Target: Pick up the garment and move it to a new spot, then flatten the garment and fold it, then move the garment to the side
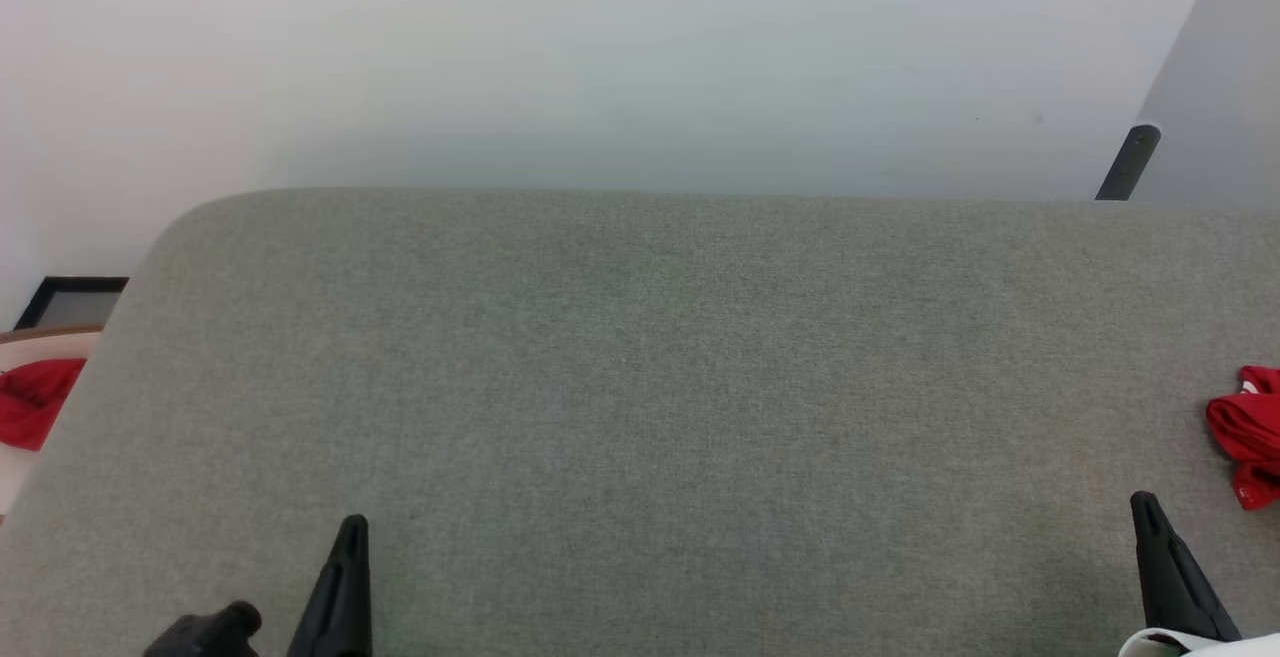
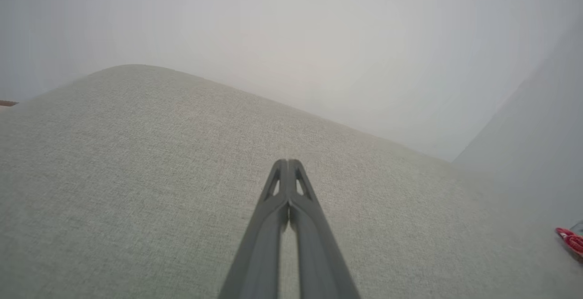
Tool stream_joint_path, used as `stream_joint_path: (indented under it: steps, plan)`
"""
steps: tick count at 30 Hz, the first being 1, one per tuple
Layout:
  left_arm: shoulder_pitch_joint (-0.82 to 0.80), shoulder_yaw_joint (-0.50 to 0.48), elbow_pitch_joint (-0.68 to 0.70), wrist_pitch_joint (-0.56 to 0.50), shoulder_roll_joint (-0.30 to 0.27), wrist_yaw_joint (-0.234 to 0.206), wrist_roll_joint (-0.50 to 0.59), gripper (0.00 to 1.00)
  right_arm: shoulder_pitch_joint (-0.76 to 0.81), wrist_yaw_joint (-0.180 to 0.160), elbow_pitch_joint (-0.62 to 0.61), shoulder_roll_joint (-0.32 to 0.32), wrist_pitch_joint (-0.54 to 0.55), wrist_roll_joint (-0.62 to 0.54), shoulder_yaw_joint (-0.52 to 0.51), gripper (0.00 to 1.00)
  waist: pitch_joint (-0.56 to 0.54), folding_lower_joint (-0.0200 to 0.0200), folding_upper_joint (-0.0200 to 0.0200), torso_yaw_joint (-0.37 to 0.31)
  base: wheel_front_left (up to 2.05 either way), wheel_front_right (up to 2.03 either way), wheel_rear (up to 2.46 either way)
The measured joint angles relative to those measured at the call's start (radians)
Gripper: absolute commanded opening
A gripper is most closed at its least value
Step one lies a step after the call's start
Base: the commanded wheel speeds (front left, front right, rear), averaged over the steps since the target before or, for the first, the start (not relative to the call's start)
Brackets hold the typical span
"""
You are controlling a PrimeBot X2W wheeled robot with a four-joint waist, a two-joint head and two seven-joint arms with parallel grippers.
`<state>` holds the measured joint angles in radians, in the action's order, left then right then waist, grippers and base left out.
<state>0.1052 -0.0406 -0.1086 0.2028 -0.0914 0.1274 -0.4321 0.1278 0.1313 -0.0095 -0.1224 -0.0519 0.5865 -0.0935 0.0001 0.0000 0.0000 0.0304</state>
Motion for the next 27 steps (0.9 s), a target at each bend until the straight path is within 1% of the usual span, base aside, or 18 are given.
stream_joint_path:
  steps: [15, 27]
  plan:
    - [-0.044, -0.002, -0.03, -0.054, 0.0, 0.0, -0.251, 0.0, -0.045, 0.0, 0.053, 0.012, 0.032, 0.214, 0.0, 0.0, 0.0, 0.0, 0.0, -0.004, 0.0, 0.0, 0.0]
    - [-0.069, -0.007, -0.047, -0.096, 0.0, 0.0, -0.42, 0.0, -0.08, 0.0, 0.087, 0.02, 0.052, 0.356, -0.001, 0.0, 0.001, 0.0, 0.0, -0.007, 0.0, 0.0, 0.0]
